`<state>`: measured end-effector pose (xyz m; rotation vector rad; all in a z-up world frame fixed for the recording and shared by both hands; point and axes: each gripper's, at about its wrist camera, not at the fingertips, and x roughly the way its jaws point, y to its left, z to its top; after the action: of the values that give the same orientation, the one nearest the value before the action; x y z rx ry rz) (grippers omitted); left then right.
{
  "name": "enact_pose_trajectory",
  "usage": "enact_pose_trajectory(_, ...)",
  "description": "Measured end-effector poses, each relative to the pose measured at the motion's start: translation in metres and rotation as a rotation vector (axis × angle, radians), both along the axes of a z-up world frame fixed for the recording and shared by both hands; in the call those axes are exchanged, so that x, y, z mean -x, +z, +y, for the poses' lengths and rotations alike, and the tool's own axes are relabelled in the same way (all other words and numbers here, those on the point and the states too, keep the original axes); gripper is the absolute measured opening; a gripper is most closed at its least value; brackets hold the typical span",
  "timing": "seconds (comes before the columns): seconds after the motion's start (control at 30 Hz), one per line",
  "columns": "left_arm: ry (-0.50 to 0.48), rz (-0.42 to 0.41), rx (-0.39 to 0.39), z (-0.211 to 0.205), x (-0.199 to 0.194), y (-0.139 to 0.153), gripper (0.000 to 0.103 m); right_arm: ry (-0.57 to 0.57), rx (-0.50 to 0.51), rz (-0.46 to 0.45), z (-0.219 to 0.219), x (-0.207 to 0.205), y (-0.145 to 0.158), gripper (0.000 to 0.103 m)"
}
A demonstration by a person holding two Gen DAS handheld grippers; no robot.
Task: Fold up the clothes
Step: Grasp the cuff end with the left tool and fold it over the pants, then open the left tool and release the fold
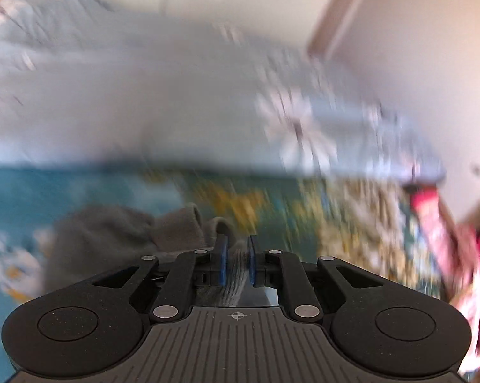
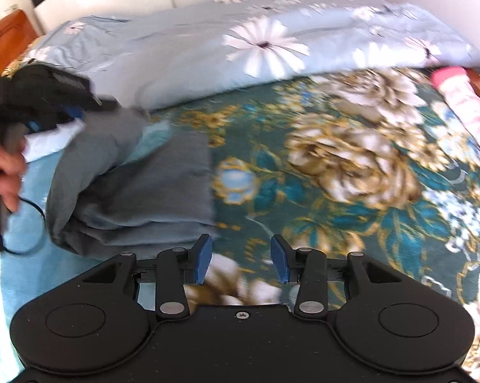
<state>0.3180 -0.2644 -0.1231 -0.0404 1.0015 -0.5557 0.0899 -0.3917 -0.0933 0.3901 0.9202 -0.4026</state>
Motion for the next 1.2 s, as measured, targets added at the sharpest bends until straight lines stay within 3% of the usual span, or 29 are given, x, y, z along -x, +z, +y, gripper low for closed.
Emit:
enact_pose_trajectory(0.1,-0.041,0.11,-0.082,-0.024,0.01,-0.05,0.004,-0.021,-0.002,0.019,-0.018,0.013,-0.007,0.041)
enact_pose_trajectory(0.17,-0.047,0.129,-0.092,-0.023,0.019,-0.064,0.004,-0.027,0.0,0.018,-0.028,0.019,-0.009,0.041)
enact_pose_trajectory(0.3,-0.04,0.154,-0.044,-0.008,0.029,-0.065,0.005,-0.036,-0.019,0.016,-0.04,0.023,-0.017,0.041)
enact_pose_trajectory(0.4,-0.013,0.142,-0.015,0.003,0.028,-0.048,0.005,-0.02,-0.041,0.0,-0.044,0.011,-0.02,0.041)
enact_pose_trajectory(0.47,0.021,0.126,-0.001,0.015,0.025,-0.034,0.009,0.017,-0.05,-0.028,-0.043,-0.002,-0.018,0.042)
enact_pose_trajectory(0.57,0.105,0.11,0.016,0.042,0.021,-0.014,0.029,0.091,-0.102,-0.069,-0.035,-0.034,-0.02,0.044)
enact_pose_trajectory(0.6,0.136,0.105,0.014,0.054,0.02,-0.009,0.044,0.117,-0.122,-0.081,-0.032,-0.046,-0.021,0.046)
enact_pose_trajectory(0.63,0.166,0.102,0.004,0.065,0.019,-0.006,0.052,0.143,-0.143,-0.093,-0.028,-0.058,-0.022,0.046)
enact_pose_trajectory(0.67,0.191,0.104,0.001,0.076,0.018,-0.002,0.053,0.169,-0.163,-0.106,-0.025,-0.07,-0.023,0.046)
enact_pose_trajectory(0.73,0.225,0.13,0.02,0.101,0.017,0.002,0.066,0.188,-0.222,-0.113,-0.012,-0.096,-0.031,0.046)
enact_pose_trajectory(0.97,0.371,0.243,0.031,0.17,0.012,-0.001,0.075,0.214,-0.328,-0.069,0.018,-0.166,-0.069,0.048)
enact_pose_trajectory(1.2,0.45,0.313,0.029,0.207,0.006,-0.015,0.075,0.171,-0.395,-0.045,0.013,-0.191,-0.101,0.052)
